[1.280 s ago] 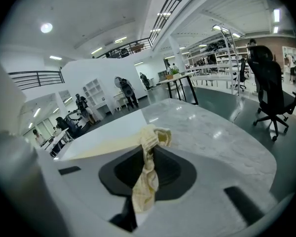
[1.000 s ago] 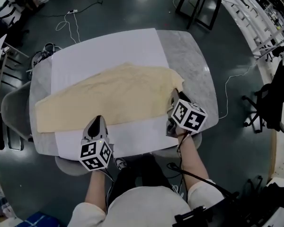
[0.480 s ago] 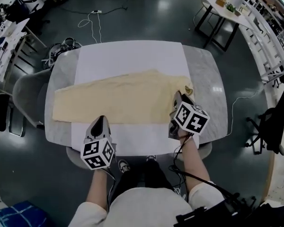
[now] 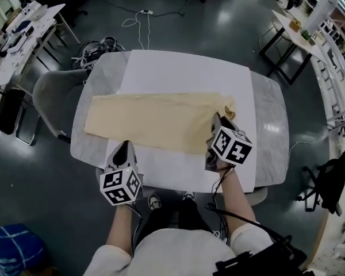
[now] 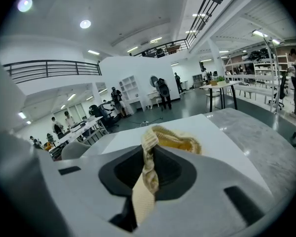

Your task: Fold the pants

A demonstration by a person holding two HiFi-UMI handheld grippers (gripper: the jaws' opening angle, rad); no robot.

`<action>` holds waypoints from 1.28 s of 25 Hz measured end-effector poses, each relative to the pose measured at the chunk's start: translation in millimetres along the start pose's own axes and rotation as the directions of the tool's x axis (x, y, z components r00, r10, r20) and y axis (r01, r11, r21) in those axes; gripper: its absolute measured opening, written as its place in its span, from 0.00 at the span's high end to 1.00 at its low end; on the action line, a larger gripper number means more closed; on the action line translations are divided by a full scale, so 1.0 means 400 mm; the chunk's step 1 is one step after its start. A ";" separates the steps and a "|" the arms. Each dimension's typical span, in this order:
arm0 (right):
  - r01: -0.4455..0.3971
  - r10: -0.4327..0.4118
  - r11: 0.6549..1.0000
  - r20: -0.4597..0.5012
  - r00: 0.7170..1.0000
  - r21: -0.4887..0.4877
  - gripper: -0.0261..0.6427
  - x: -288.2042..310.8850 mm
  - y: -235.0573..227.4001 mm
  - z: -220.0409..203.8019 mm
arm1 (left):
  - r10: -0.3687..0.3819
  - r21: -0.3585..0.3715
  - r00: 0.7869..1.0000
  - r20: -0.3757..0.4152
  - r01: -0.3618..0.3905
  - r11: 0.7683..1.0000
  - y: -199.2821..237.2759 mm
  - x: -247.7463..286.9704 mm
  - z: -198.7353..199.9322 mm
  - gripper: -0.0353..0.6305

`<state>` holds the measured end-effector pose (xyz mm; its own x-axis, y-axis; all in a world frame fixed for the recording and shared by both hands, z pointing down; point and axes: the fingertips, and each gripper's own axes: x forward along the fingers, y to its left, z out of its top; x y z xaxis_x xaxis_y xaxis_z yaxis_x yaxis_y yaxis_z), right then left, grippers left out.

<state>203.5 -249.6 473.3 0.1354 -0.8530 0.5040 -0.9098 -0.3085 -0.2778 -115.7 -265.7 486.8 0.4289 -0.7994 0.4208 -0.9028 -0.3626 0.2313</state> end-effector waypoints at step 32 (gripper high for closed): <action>-0.370 0.334 0.888 -0.170 0.927 -0.273 0.90 0.229 1.003 -0.163 | 0.250 -0.149 0.967 0.051 -0.240 0.959 0.659 -0.177 0.062 0.92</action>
<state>-174.6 -424.1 461.4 -0.2449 -0.8223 0.5137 -0.9652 0.1564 -0.2098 -384.9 -316.8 496.3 0.1870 -0.8882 0.4196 -0.9642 -0.0842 0.2515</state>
